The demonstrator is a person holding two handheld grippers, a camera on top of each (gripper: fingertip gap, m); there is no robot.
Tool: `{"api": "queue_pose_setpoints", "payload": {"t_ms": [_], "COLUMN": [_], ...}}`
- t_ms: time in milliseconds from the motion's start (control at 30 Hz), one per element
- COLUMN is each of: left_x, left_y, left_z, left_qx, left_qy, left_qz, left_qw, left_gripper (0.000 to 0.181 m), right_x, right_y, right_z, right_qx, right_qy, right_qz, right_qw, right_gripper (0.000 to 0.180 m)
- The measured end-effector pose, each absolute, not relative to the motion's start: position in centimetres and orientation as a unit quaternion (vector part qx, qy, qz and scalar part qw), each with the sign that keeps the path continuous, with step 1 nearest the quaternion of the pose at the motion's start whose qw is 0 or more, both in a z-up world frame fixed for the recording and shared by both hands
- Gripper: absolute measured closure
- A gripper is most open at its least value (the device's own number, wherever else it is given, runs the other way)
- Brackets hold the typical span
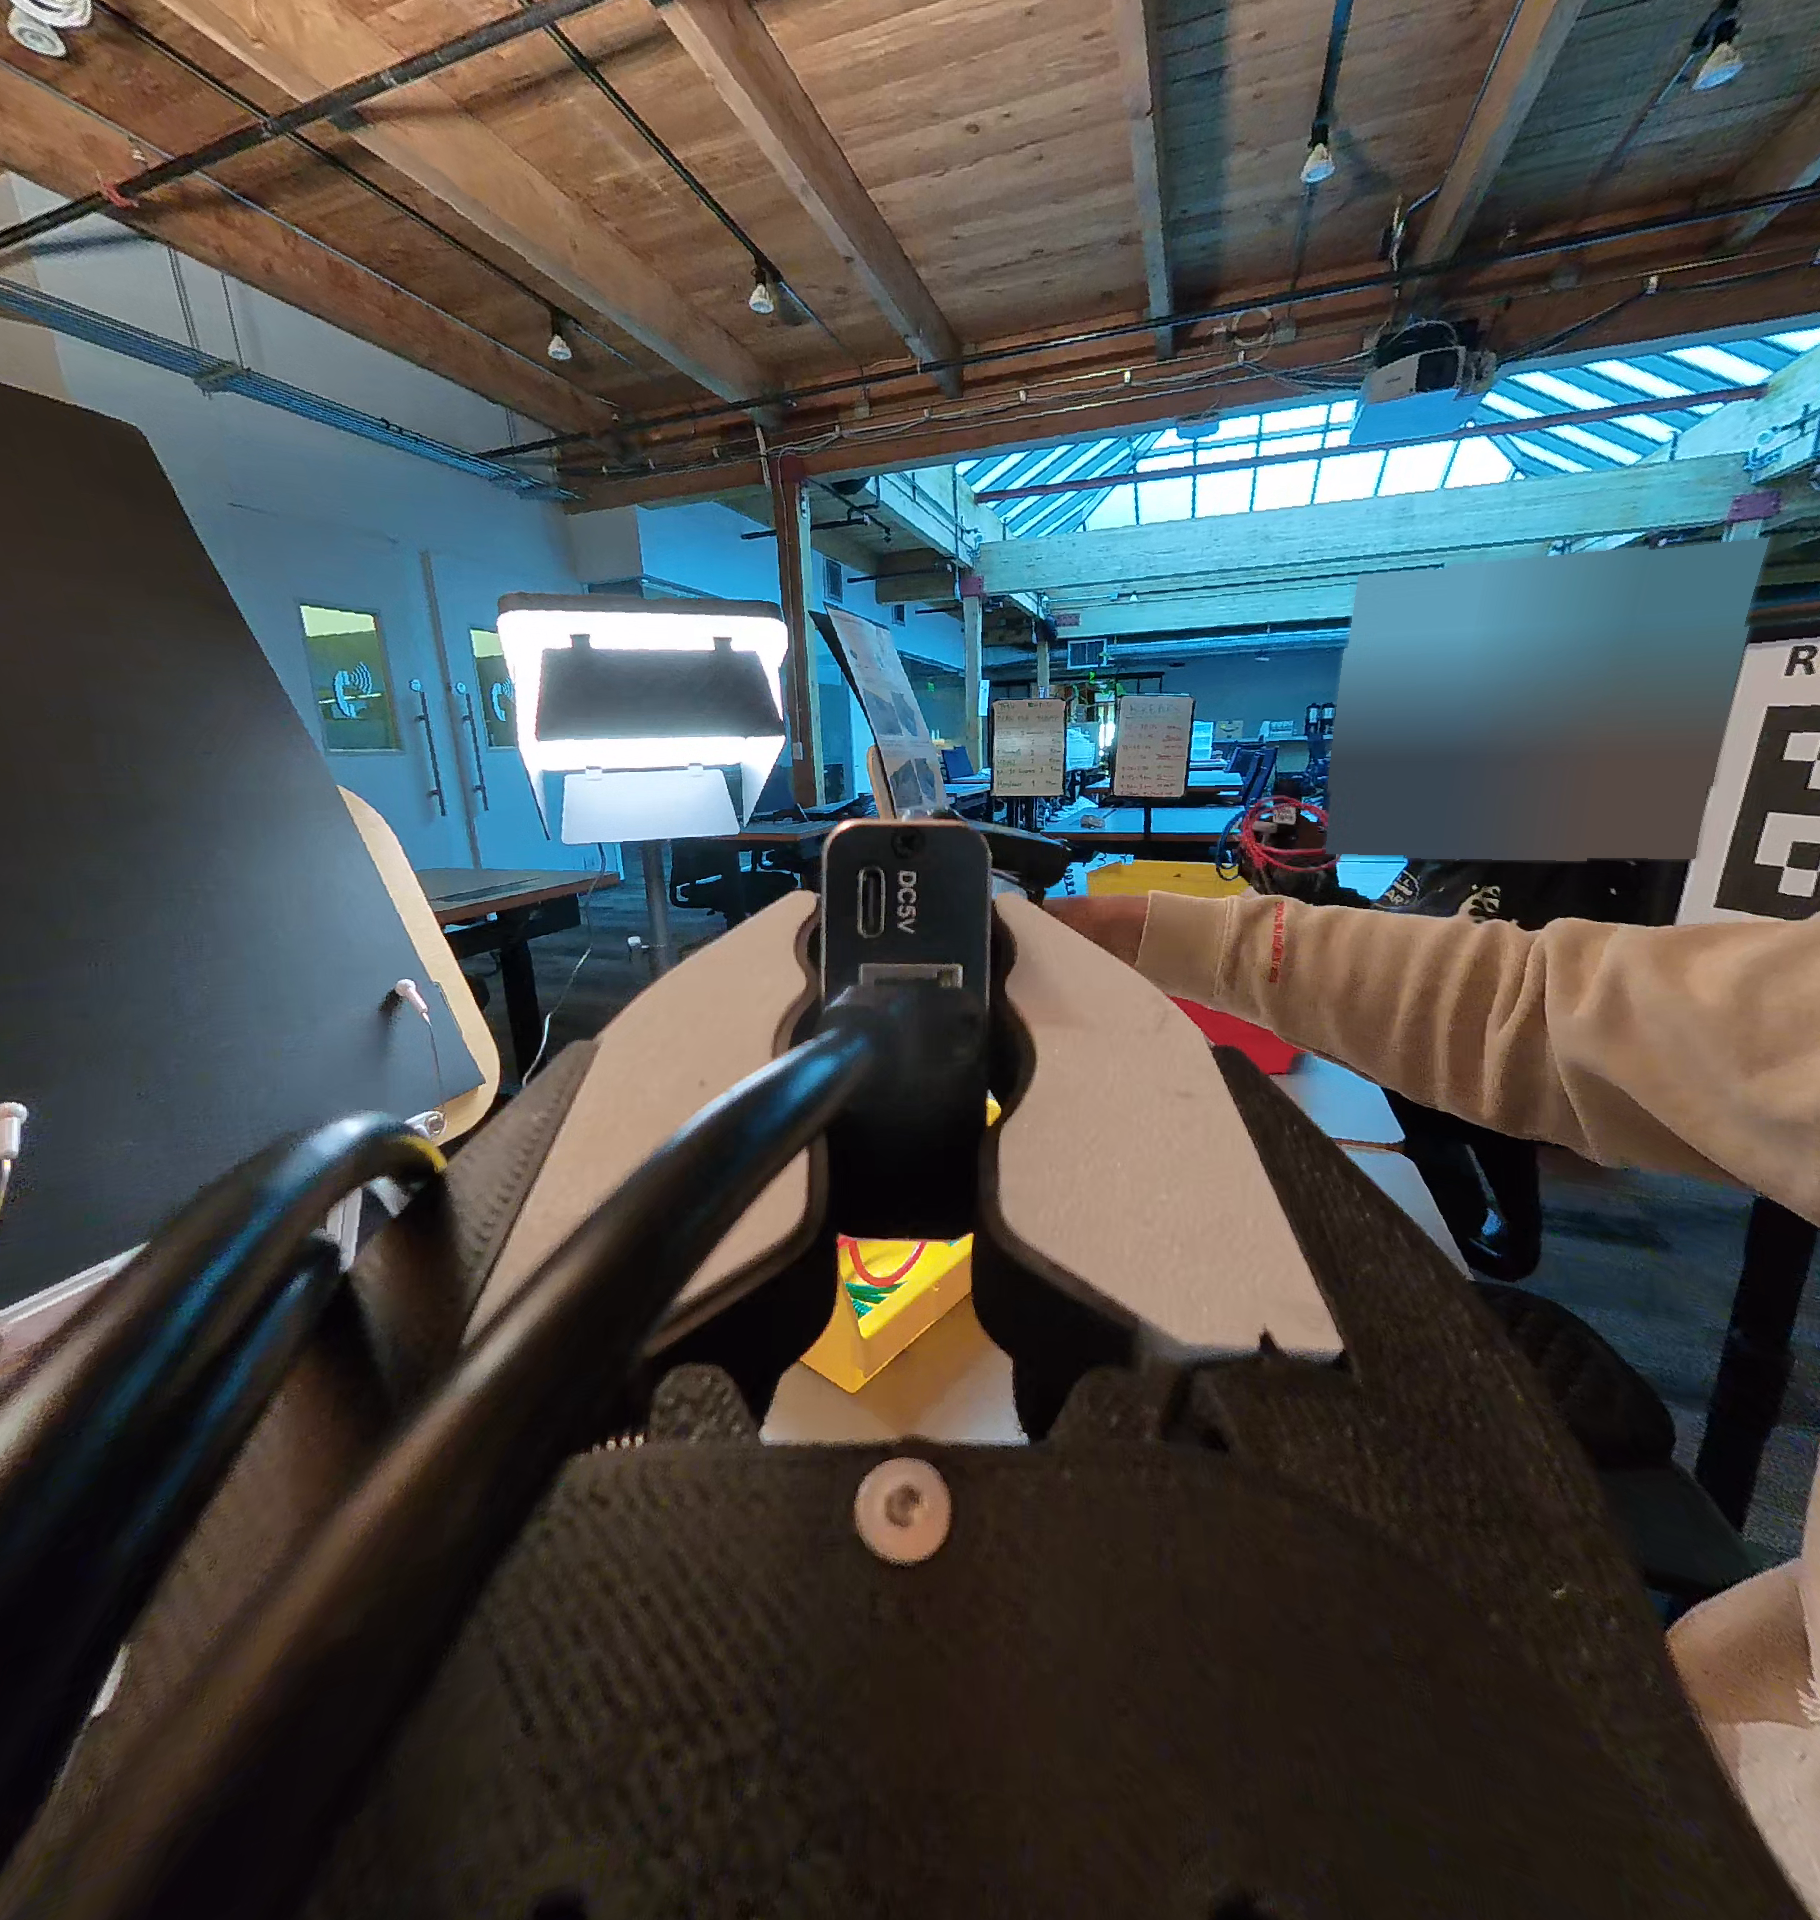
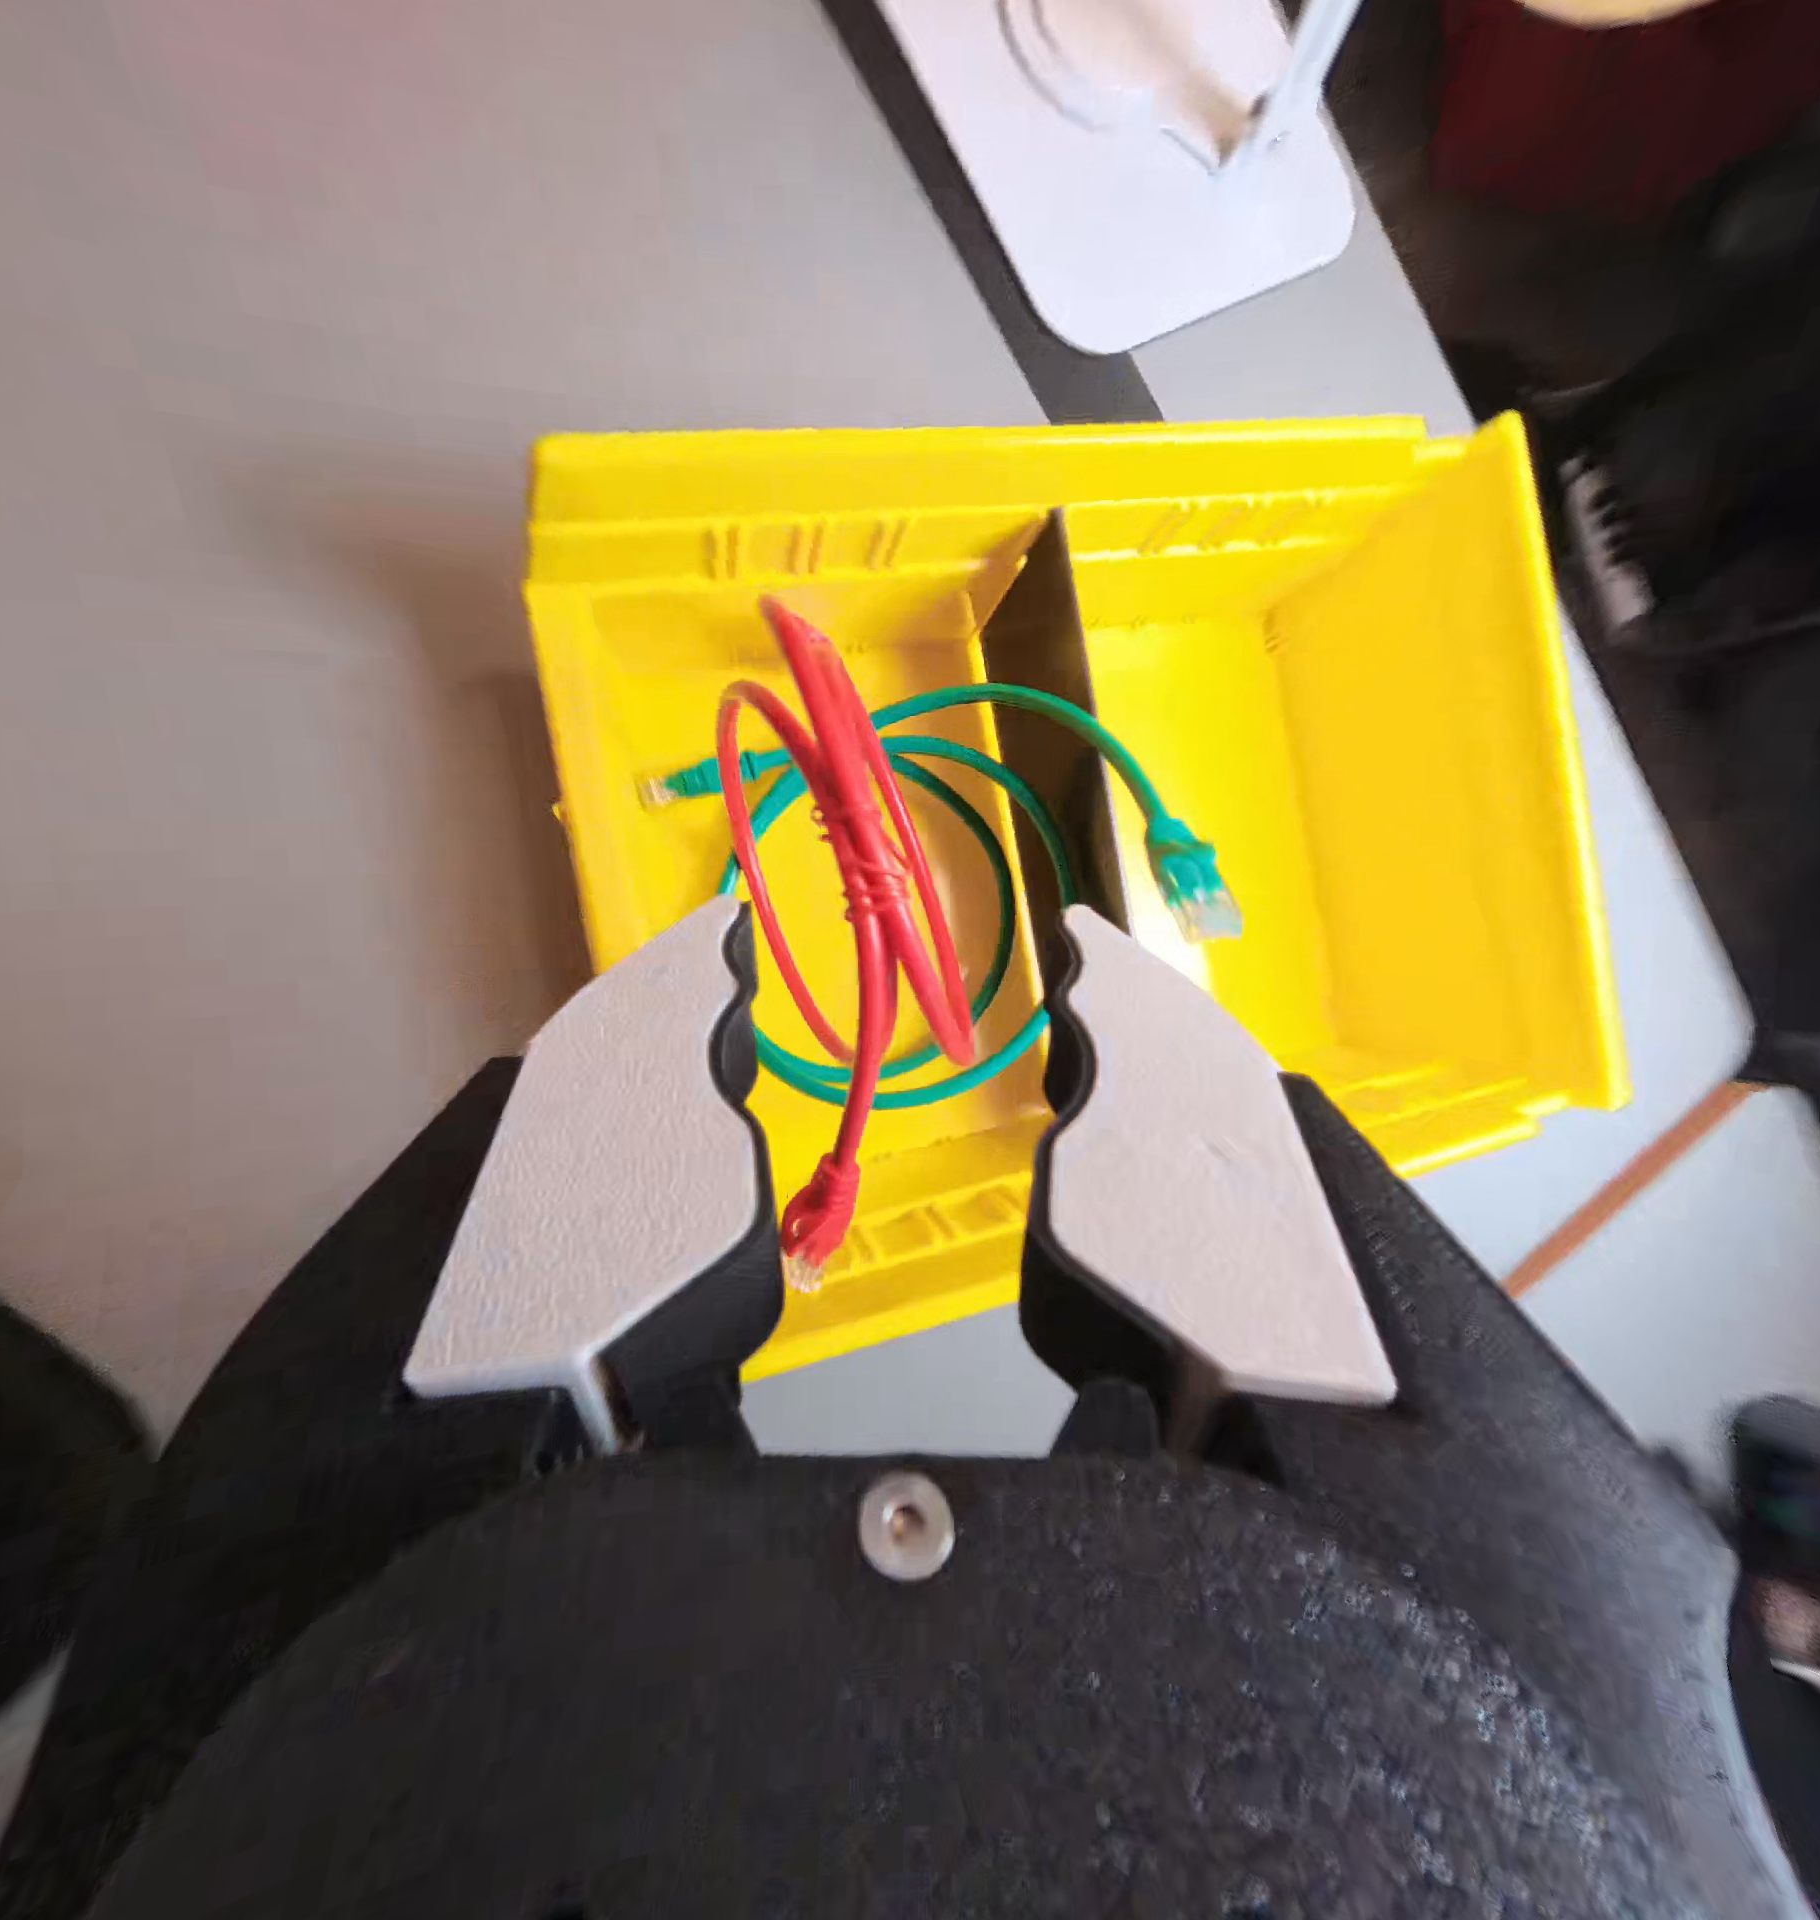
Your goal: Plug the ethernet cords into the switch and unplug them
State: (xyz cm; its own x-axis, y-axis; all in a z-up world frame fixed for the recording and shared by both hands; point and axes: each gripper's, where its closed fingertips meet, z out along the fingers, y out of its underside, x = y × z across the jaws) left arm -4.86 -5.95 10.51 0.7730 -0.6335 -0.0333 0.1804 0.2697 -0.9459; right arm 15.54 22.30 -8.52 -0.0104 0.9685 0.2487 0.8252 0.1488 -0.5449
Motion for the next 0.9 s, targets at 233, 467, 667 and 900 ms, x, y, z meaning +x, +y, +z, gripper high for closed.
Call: {"api": "queue_pose_setpoints", "payload": {"t_ms": [233,467,667,900], "left_x": [-3.8,-4.1,-4.0,-3.9], "left_y": [-5.9,-5.8,-5.8,-5.8], "left_z": [10.0,9.9,9.8,9.6], "left_qx": [-0.551,-0.553,-0.555,-0.557], "left_qy": [0.225,0.228,0.233,0.234], "left_qz": [-0.254,-0.247,-0.244,-0.241], "left_qw": [0.762,0.763,0.761,0.760], "left_gripper": [0.154,0.154,0.154,0.154], "right_x": [13.2,13.1,14.7,15.1], "right_y": [22.5,22.8,23.4,24.3], "right_z": [-9.9,-6.0,-12.0,-11.4], "right_qx": [-0.565,-0.624,-0.590,-0.614], "right_qy": [-0.760,-0.732,-0.774,-0.759], "right_qz": [-0.033,0.075,-0.066,-0.038], "right_qw": [0.321,0.263,0.218,0.214], "right_gripper": [0.180,0.180,0.130,0.166]}}
